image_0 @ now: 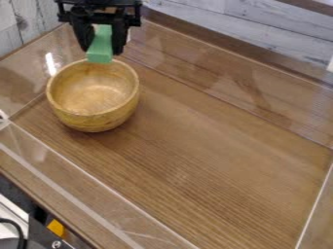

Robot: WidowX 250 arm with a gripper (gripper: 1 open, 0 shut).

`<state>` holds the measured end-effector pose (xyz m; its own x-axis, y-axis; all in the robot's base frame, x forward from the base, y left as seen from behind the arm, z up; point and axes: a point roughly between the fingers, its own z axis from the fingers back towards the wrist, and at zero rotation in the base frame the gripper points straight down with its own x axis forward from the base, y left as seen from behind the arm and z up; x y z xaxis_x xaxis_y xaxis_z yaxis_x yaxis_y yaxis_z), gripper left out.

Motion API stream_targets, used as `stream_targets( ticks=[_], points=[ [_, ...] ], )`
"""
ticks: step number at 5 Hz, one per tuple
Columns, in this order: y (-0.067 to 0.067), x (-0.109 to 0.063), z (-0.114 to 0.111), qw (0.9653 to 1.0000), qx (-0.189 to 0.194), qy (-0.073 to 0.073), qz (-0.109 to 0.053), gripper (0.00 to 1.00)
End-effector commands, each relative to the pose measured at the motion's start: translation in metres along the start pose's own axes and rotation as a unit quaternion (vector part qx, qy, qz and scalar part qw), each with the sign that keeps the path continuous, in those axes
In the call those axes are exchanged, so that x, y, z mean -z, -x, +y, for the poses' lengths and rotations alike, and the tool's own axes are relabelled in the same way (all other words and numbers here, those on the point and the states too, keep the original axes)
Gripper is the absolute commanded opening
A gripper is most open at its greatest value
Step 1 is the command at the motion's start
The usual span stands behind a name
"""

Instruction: Put the green block in the brown bowl

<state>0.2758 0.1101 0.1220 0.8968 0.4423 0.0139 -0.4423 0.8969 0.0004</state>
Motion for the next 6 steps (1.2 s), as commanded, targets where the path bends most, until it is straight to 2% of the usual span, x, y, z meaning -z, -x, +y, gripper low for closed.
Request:
stream_targets(
  ticks=[1, 2, 4, 6],
  points=[
    [0.002, -0.013, -0.002, 0.9992, -0.021, 0.001, -0.034, 0.00],
    [-0.003, -0.004, 0.019, 0.9992, -0.021, -0.007, -0.032, 0.00],
    [-0.002, 0.001, 0.026, 0.9978, -0.056, -0.022, -0.026, 0.00],
    [0.008, 0.026, 0.026, 0.9930, -0.111, -0.038, -0.016, 0.00]
  ],
)
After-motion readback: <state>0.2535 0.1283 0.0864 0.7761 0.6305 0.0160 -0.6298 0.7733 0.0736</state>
